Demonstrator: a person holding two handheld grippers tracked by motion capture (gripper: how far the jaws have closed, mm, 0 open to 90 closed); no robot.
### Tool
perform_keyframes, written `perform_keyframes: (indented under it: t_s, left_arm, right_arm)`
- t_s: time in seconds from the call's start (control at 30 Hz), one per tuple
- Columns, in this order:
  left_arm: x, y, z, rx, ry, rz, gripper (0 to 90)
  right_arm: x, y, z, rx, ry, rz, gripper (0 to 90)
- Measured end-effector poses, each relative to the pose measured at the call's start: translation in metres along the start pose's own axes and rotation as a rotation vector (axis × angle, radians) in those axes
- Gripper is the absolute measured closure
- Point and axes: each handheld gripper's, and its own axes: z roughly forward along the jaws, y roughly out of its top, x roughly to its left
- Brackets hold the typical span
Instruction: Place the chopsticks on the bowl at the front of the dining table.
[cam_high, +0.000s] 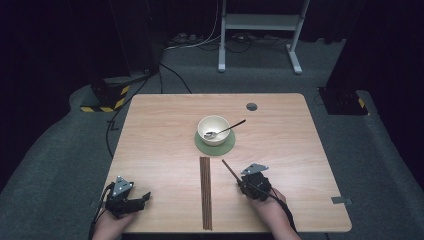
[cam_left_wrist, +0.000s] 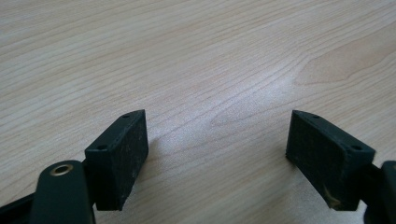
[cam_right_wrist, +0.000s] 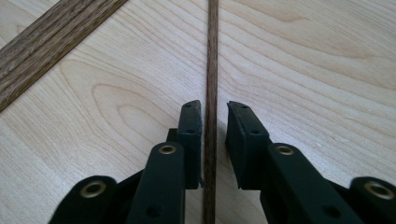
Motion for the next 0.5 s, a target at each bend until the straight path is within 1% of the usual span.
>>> perform_keyframes:
  t_s: [0.03,0.2,0.23,0.4,0.43,0.5]
  left_arm:
    - [0.0,0.0,-0.0001,0.001,0.0,0.0,21.0]
    - [-0.0001,0.0,-0.0001,0.0,0.001,-0.002,21.0]
    - [-0.0001,0.0,-0.0001,0.0,0.001,-0.001,21.0]
    - [-0.0001,0.0,-0.0001,0.0,0.001,-0.001,21.0]
    - [-0.0001,-0.0001,0.0,-0.002,0.0,-0.003,21.0]
    - [-0.0002,-0.0001,-0.0001,-0.001,0.001,-0.002,21.0]
  right_arm:
    - [0.0005,0.0005,0.0003,0.002,0.006,-0.003,77.6]
    - [0.0023,0.0028,0.0019,0.003,-0.004,0.0,81.3]
    - [0.0018,0.0033,0.0023,0.003,-0.001,-0.003,84.1]
    - [0.0021,0.0034,0.0028,-0.002,0.004,0.003,84.3]
    - [0.0019,0.0043,0.0029,-0.015,0.0,0.001,84.4]
    - [0.0008,0.0058,0.0014,-0.018,-0.001,0.002,84.4]
